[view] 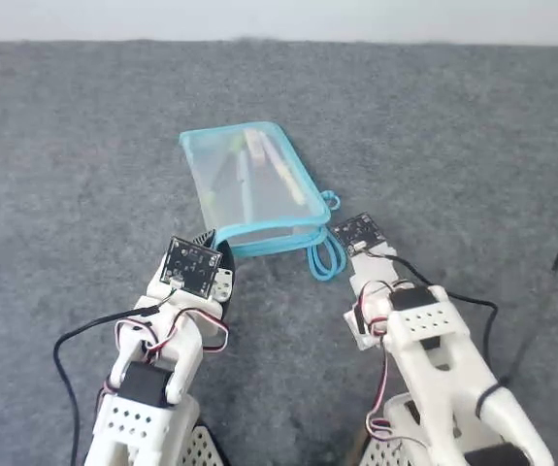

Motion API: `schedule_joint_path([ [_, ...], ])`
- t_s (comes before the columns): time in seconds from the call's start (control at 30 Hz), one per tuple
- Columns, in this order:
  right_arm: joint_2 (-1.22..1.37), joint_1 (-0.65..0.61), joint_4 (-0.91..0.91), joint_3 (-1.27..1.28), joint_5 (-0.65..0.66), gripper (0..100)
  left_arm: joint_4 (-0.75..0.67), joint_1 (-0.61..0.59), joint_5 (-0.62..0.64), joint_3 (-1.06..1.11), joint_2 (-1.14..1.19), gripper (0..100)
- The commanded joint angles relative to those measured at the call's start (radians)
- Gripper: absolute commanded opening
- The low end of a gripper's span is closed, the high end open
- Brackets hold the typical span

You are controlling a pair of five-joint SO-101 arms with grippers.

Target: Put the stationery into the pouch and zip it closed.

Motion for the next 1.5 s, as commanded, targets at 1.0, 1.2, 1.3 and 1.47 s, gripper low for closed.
schedule_joint_path([
  [1.0,0.631,0.245,0.418,-0.902,0.21,16.2,-0.021,-0.008,-0.006,-0.013,-0.015,1],
  [1.2,0.472,0.249,0.515,-0.801,0.213,16.2,-0.021,-0.008,-0.006,-0.015,-0.015,1],
  [1.3,0.383,0.252,0.509,-0.669,0.213,16.2,-0.021,-0.008,-0.006,-0.015,-0.015,1],
  [1.47,0.277,0.269,0.361,-0.489,0.221,16.2,-0.021,-0.008,-0.006,-0.015,-0.015,1],
])
